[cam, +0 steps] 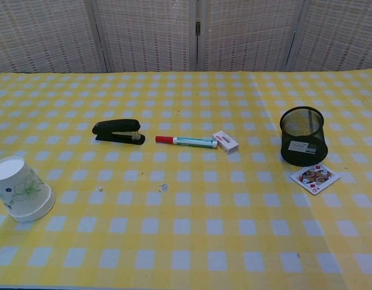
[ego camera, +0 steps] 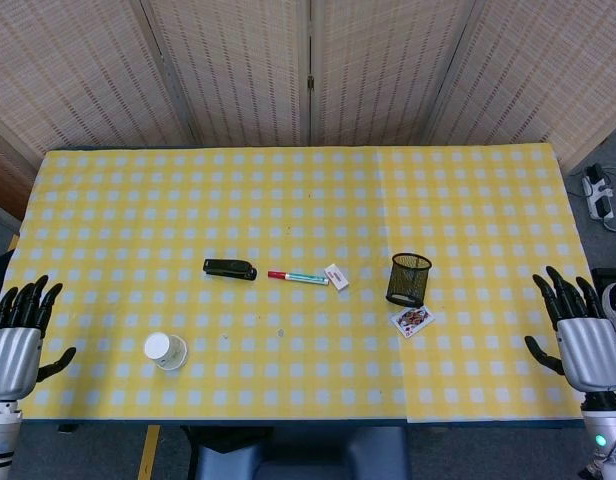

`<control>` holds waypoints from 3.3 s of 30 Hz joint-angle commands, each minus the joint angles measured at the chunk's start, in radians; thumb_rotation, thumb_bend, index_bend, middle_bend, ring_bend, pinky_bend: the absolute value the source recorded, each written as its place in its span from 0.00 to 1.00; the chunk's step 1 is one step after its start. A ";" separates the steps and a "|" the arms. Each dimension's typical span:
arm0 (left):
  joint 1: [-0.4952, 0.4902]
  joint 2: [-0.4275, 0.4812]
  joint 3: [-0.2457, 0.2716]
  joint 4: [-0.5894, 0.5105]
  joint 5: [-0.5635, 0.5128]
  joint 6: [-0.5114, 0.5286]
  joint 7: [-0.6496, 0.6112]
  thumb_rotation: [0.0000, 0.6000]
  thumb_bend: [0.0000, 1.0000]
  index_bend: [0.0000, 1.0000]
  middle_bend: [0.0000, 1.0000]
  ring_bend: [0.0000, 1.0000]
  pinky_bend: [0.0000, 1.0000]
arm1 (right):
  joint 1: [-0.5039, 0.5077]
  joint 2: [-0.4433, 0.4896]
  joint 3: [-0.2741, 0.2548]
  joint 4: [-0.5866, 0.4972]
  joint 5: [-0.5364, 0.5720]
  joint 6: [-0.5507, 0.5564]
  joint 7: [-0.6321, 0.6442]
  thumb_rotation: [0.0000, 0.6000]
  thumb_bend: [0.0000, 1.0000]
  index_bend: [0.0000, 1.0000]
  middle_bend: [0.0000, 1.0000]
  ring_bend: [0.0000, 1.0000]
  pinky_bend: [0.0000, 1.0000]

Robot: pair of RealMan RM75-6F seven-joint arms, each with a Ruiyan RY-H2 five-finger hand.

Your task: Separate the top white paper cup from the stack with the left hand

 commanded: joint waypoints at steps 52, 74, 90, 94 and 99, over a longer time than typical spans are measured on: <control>-0.216 0.128 0.083 -0.149 0.003 -0.433 -0.074 1.00 0.24 0.18 0.05 0.06 0.00 | 0.005 0.075 0.020 -0.070 0.000 0.003 -0.022 1.00 0.31 0.00 0.05 0.14 0.04; -0.278 0.054 0.092 -0.109 -0.046 -0.508 -0.068 1.00 0.36 0.26 0.07 0.08 0.00 | 0.008 0.067 0.021 -0.048 0.013 -0.006 0.000 1.00 0.31 0.00 0.05 0.14 0.04; -0.285 0.044 0.100 -0.099 -0.054 -0.498 -0.076 1.00 0.41 0.32 0.11 0.11 0.00 | 0.011 0.064 0.022 -0.047 0.021 -0.014 -0.001 1.00 0.31 0.00 0.05 0.14 0.04; -0.286 0.040 0.101 -0.093 -0.047 -0.490 -0.084 1.00 0.46 0.35 0.13 0.12 0.00 | 0.011 0.063 0.022 -0.047 0.021 -0.014 -0.002 1.00 0.31 0.00 0.05 0.14 0.04; -0.284 0.037 0.103 -0.088 -0.033 -0.474 -0.095 1.00 0.50 0.40 0.16 0.14 0.00 | 0.010 0.063 0.022 -0.047 0.024 -0.014 -0.001 1.00 0.31 0.00 0.05 0.14 0.05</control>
